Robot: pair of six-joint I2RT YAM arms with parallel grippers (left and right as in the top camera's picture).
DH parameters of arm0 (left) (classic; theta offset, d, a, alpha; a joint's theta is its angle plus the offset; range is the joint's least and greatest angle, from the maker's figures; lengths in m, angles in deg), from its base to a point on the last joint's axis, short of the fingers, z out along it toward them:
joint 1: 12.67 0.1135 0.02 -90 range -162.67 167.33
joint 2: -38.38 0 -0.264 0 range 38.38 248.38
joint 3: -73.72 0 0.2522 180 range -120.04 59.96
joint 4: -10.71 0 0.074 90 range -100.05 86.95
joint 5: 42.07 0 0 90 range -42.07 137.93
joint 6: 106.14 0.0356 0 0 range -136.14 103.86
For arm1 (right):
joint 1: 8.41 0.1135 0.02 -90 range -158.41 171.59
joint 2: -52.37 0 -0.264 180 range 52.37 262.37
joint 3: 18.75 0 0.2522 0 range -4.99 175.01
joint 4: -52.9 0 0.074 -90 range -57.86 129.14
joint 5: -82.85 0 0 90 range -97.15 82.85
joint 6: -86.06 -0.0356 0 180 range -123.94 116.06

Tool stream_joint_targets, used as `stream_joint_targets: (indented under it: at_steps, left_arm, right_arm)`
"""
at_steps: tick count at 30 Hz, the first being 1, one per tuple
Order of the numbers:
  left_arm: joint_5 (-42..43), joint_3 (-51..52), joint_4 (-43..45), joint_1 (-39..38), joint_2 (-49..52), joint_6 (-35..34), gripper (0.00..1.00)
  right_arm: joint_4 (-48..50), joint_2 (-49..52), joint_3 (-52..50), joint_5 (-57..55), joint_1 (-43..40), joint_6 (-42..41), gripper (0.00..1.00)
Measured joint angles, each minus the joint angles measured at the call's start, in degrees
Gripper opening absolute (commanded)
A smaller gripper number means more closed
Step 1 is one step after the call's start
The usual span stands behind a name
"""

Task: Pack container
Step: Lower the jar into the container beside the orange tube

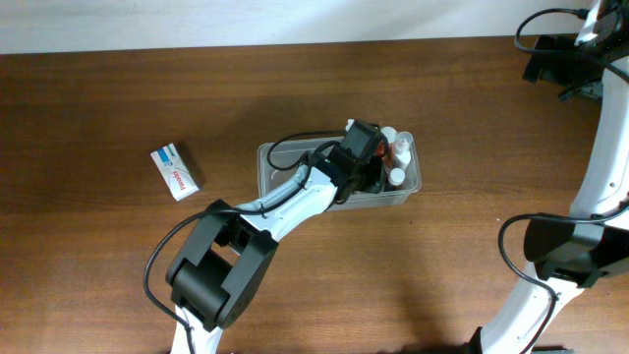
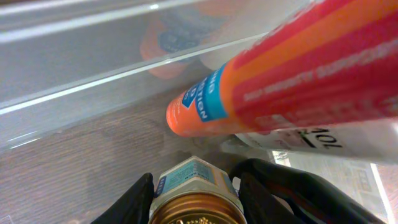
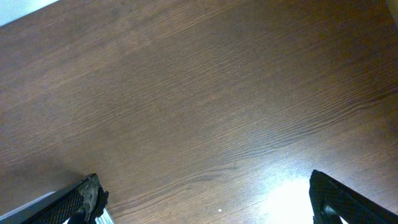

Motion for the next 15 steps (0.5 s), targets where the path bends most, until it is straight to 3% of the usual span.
stream_joint_targets:
  at_steps: [6,8,15]
  left_arm:
    - [0.0,0.0,0.0,0.0,0.3,0.0,0.26]
    - [0.0,0.0,-0.1,0.0,0.3,0.0,0.38]
    - [0.0,0.0,-0.1,0.0,0.3,-0.2,0.57]
  right_arm:
    - [0.0,0.0,0.0,0.0,0.0,0.0,0.98]
    - [0.0,0.0,0.0,0.0,0.0,0.0,0.98]
    - [0.0,0.0,0.0,0.0,0.0,0.0,0.98]
